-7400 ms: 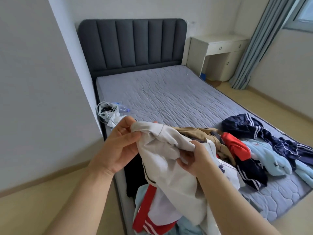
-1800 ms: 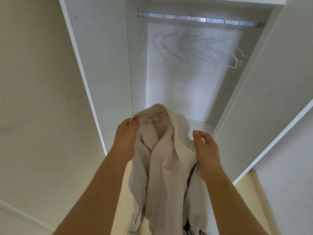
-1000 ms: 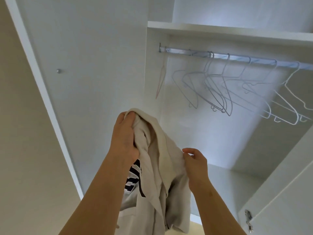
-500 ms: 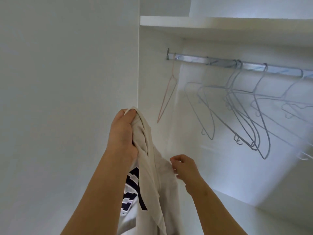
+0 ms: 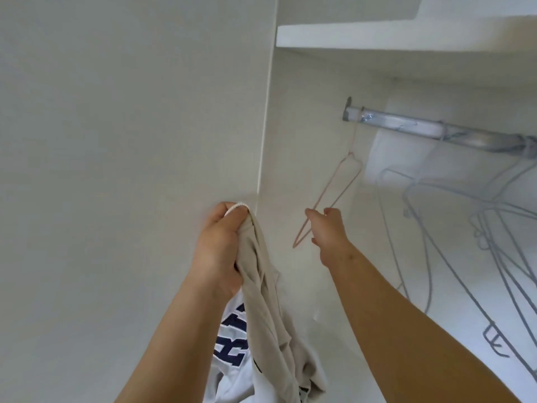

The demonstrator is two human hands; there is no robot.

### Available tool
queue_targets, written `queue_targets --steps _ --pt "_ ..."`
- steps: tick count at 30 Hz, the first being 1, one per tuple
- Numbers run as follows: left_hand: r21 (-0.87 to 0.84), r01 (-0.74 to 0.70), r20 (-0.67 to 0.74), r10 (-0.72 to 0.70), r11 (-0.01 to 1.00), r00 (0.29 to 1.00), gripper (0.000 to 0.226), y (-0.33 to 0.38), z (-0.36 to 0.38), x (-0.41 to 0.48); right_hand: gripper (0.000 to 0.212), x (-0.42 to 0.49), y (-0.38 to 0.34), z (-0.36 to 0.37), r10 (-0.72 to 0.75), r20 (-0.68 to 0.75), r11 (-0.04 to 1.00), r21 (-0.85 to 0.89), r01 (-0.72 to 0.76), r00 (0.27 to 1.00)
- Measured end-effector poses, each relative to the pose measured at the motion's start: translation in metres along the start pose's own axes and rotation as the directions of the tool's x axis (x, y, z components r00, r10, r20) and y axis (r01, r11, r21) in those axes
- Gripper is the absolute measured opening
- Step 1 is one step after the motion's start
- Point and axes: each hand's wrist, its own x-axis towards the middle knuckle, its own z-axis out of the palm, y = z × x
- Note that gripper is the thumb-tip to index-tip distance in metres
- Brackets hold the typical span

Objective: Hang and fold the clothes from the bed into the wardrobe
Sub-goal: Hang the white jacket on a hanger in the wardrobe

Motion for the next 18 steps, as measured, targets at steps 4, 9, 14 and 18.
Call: queue_targets --steps 4,9,14,18 --pt "-0.012 -0.021 -0.029 0.021 1.000 0.999 0.025 -0.003 0.007 0.008 0.061 0.015 -0.001 0.011 0.107 0.057 0.990 0.090 -0.112 0.993" --pt "-0.024 -0.021 -0.035 0.021 0.999 0.999 0.026 -0.008 0.012 0.015 0.023 0.020 -0.004 0.010 0.103 0.071 0.977 0.179 -0.114 0.992" --pt "-0.023 -0.018 -0.024 0.017 1.000 1.000 0.026 -0.012 0.013 0.018 0.022 0.023 -0.007 -0.004 0.078 -0.053 0.937 0.346 -0.055 0.996" --pt "-0.031 -0.008 -0.001 0.008 0.999 1.000 0.026 -0.012 0.011 0.019 0.023 0.017 -0.009 -0.011 0.057 -0.063 0.905 0.424 -0.025 0.996"
